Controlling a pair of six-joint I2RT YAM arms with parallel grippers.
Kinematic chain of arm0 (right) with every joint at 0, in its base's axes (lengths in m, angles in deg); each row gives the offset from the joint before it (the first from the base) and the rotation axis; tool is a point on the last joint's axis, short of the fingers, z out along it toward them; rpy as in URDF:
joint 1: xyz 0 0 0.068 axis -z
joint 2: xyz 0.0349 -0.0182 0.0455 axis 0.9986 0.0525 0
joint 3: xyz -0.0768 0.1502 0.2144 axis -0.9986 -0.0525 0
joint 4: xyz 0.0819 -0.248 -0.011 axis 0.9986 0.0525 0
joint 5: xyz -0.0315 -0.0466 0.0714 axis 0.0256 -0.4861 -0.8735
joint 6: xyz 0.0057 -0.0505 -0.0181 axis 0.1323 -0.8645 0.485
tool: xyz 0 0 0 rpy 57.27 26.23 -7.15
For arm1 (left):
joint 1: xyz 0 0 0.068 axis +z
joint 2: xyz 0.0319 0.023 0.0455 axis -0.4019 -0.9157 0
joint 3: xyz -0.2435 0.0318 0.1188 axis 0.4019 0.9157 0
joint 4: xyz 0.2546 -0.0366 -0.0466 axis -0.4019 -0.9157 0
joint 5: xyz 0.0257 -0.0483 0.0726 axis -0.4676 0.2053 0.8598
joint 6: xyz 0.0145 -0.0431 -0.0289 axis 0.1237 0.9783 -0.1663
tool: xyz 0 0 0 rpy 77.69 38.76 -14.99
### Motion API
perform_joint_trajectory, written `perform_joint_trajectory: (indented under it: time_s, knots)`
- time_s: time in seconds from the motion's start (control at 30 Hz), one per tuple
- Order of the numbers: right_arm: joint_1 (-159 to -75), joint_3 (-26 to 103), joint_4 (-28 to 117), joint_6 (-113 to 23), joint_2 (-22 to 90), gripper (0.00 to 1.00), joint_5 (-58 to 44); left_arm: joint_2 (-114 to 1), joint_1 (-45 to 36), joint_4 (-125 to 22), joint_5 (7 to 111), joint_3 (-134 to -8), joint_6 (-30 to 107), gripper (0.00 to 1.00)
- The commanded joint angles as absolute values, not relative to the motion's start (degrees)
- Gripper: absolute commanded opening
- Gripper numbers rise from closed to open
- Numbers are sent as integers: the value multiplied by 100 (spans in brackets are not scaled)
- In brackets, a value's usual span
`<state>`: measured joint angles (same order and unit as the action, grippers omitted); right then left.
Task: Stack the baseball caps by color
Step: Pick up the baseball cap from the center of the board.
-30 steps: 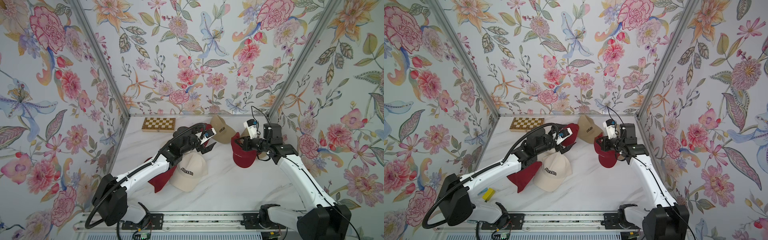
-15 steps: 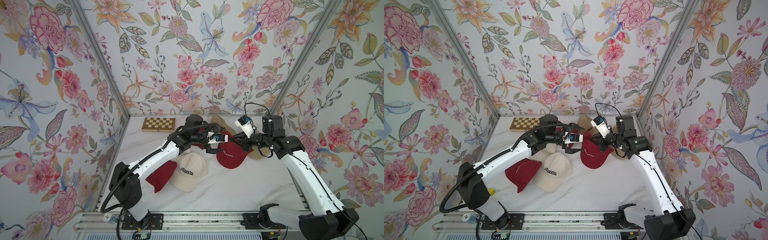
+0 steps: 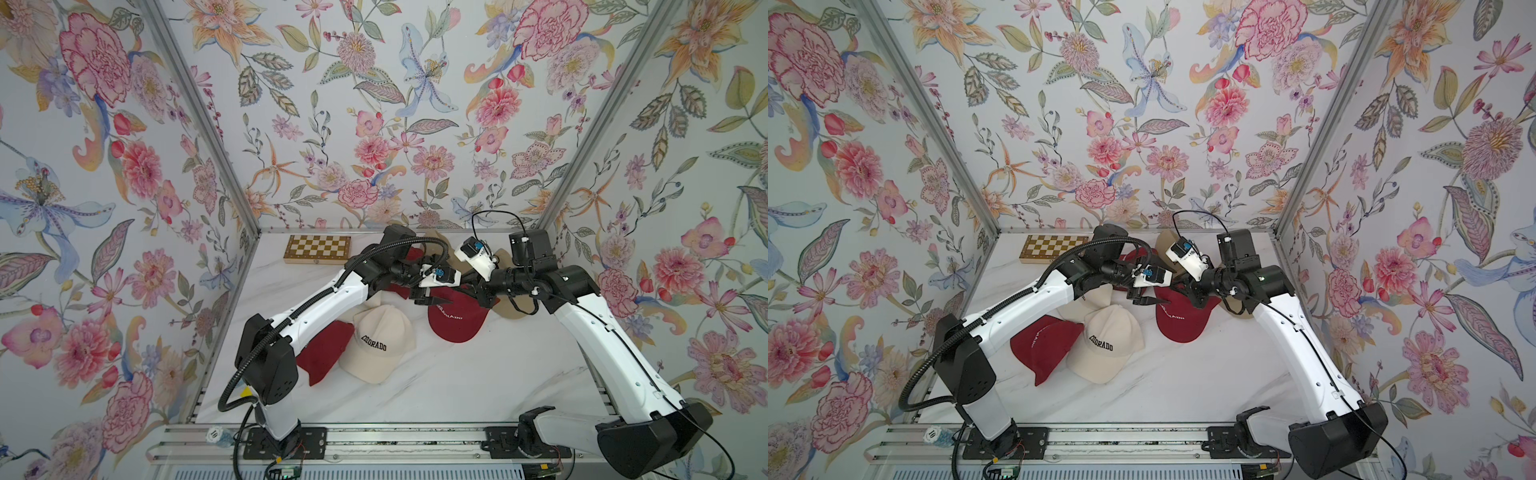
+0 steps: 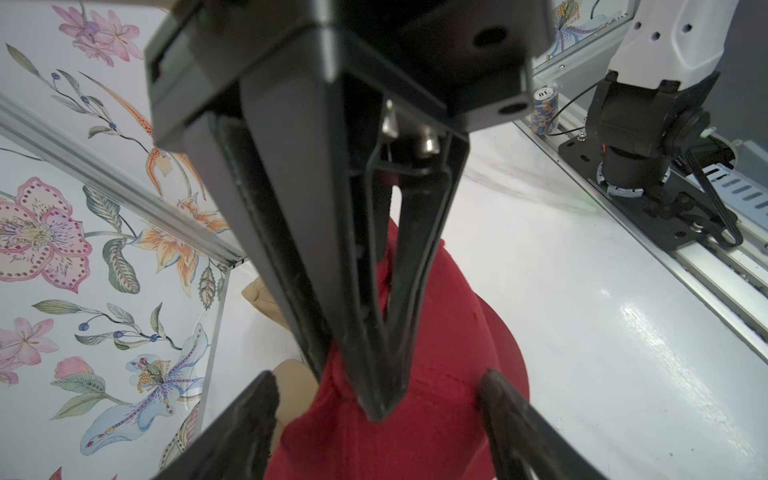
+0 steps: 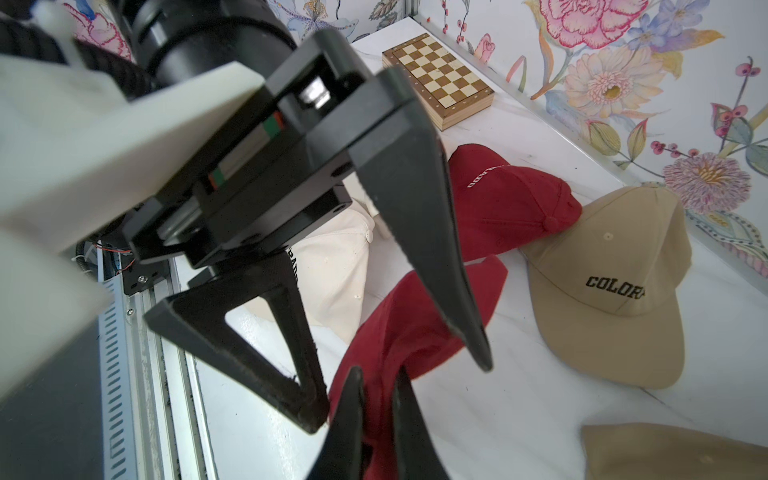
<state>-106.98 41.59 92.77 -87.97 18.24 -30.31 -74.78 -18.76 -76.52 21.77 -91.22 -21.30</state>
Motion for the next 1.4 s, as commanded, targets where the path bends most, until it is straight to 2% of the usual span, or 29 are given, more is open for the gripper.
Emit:
perform_joint_trajectory:
  time_s: [0.0,0.2,0.3,0.33,0.4,0.43,0.5,0.53,0.67,0.83,0.93,1.07,1.37]
  knots:
    - [-10772,4378,9391,-8916,1832,0,-2979,-7678,-1941,-8087,2207,-9343,-2076,64]
    - [-10843,4417,9373,-8937,1828,0,-2914,-7784,-1963,-8165,2334,-9374,-1950,26]
    - [-10857,4403,9381,-8935,1804,0,-2900,-7826,-1989,-8180,2440,-9392,-1873,4]
    - [-10852,4383,9362,-8935,1789,0,-2879,-7837,-1991,-8168,2481,-9401,-1848,0]
    - [-10831,4312,9236,-8817,1732,0,-2736,-7856,-2011,-8146,2598,-9412,-1778,0]
    - [-10787,4242,9134,-8687,1661,23,-2642,-7855,-2013,-8112,2672,-9414,-1720,0]
    - [-10568,4022,8762,-8285,1488,78,-2488,-7818,-2009,-7923,2918,-9370,-1484,0]
    - [-10408,3817,8453,-7969,1339,100,-2351,-7772,-2007,-7705,3121,-9287,-1286,0]
    - [-9332,2773,7224,-6528,658,99,-2466,-7390,-1999,-6493,3811,-8665,-466,0]
    - [-8284,1005,5467,-4686,-150,99,-3675,-6929,-1790,-4911,3833,-8076,1175,0]
    - [-8120,130,4294,-3709,-401,99,-4356,-6718,-1631,-4110,3923,-7902,2285,0]
    - [-8121,-683,2725,-2673,-579,99,-4789,-6478,-1440,-3211,3932,-7663,3549,0]
    - [-8233,-1056,887,-2173,-52,99,-5107,-6335,-1207,-2089,3312,-7403,5183,0]
